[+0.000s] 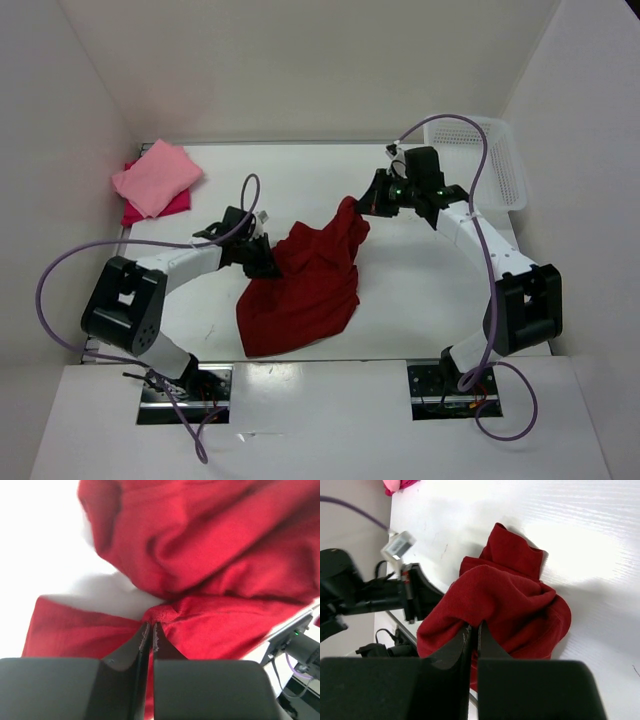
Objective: Fold and stack the t-shirts
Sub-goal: Flatten out the tshirt
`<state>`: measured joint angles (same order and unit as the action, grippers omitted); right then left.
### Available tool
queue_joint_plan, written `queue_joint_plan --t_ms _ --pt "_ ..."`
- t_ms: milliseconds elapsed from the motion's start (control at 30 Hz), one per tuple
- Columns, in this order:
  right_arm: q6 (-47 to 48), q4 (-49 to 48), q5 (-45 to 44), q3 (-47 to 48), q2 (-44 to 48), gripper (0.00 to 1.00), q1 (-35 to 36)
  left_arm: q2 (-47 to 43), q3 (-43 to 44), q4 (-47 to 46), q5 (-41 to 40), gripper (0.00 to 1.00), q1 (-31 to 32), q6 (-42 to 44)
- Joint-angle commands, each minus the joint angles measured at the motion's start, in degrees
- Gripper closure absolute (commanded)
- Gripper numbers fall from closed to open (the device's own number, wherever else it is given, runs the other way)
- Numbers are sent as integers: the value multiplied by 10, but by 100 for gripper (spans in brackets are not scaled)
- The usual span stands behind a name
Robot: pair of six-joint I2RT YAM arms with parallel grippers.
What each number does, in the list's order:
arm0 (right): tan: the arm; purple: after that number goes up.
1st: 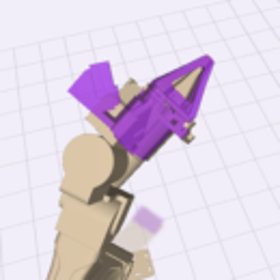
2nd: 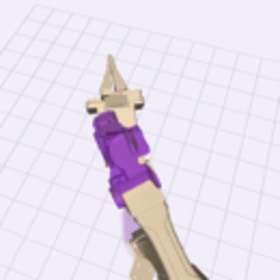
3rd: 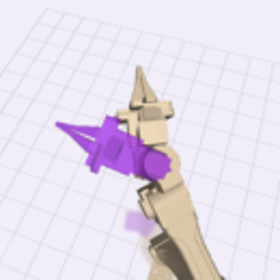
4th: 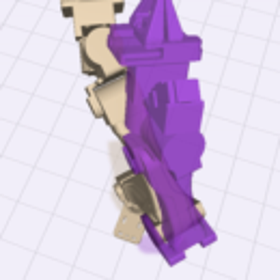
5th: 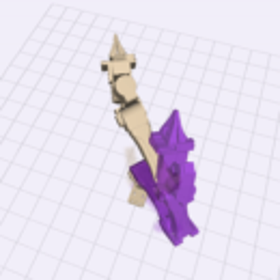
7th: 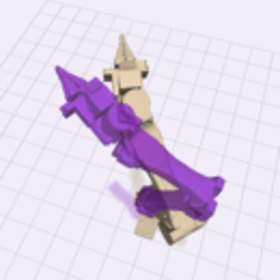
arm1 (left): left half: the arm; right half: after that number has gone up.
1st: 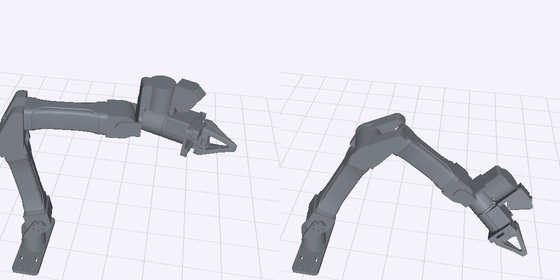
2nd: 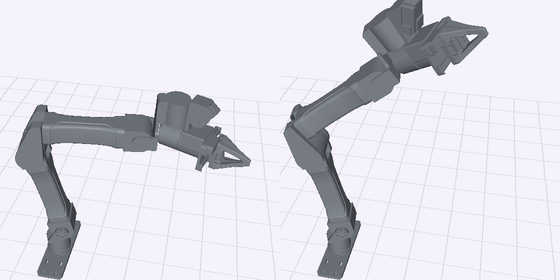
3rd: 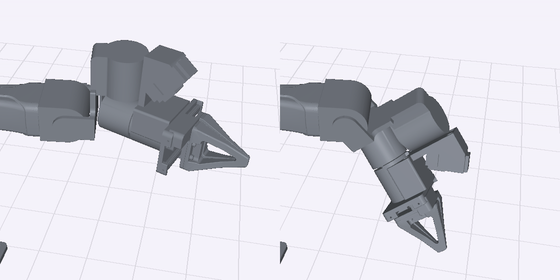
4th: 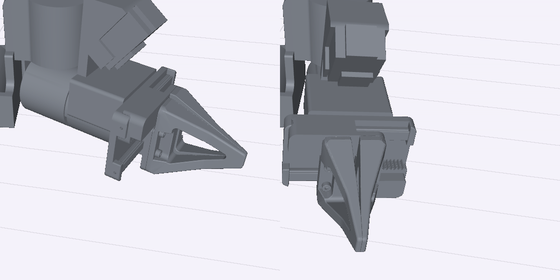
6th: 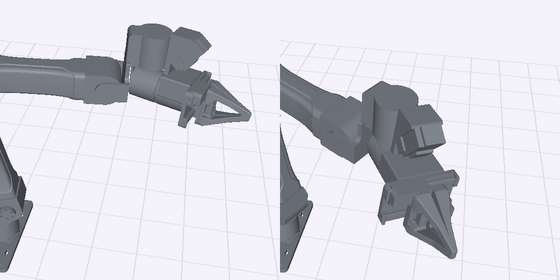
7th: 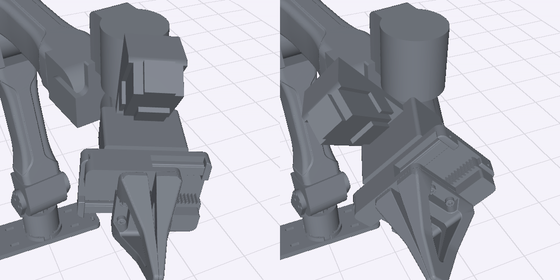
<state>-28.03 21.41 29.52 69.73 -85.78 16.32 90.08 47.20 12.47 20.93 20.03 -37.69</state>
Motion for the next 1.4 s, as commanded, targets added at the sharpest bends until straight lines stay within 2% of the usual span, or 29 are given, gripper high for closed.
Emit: queue_joint_plan --t_ms 0,100,267,367,500,567,733,767,900,933,1000,1033,1067,1100,1133,1267,1300,1367 --pt "3 -16 -4 30 17 99 -10 -56 29 27 0 96 3 7" --pt "3 5 -10 51 23 99 -10 -95 48 33 6 96 -26 0" --pt "-3 42 -16 109 43 99 -10 -139 133 65 6 100 -64 0" --pt "-9 67 -8 155 68 99 -10 -173 165 65 45 100 -114 -13" --pt "-9 116 -3 263 99 98 -10 -209 249 71 121 100 -225 -28" --pt "-21 128 3 304 117 98 -10 -224 284 80 137 100 -249 -35" --pt "-51 158 3 465 133 98 -10 -249 382 114 82 100 -250 -18" --pt "-65 159 3 512 126 98 -10 -249 430 126 69 100 -250 -11" --pt "-97 138 3 540 126 99 -10 -251 507 174 -31 100 -250 16" --pt "-97 128 -9 501 120 99 -10 -259 507 174 -41 100 -250 24" --pt "-104 123 11 461 106 99 -44 -272 475 174 -47 100 -250 30" --pt "-115 105 37 431 97 99 -91 -282 412 153 -60 100 -250 36" --pt "-130 47 59 359 72 99 -108 -298 378 153 -74 100 -250 36" --pt "-143 27 99 333 50 99 -123 -306 344 147 -88 100 -250 36" --pt "-137 21 99 314 23 99 -123 -328 271 136 -115 100 -250 43" --pt "-100 27 45 349 -139 99 -104 -375 102 105 -135 100 -250 11" --pt "-93 44 27 368 -205 99 -98 -381 19 84 -135 100 -250 -8" --pt "-88 58 -12 431 -270 99 -88 -381 -38 67 -135 100 -256 -23"
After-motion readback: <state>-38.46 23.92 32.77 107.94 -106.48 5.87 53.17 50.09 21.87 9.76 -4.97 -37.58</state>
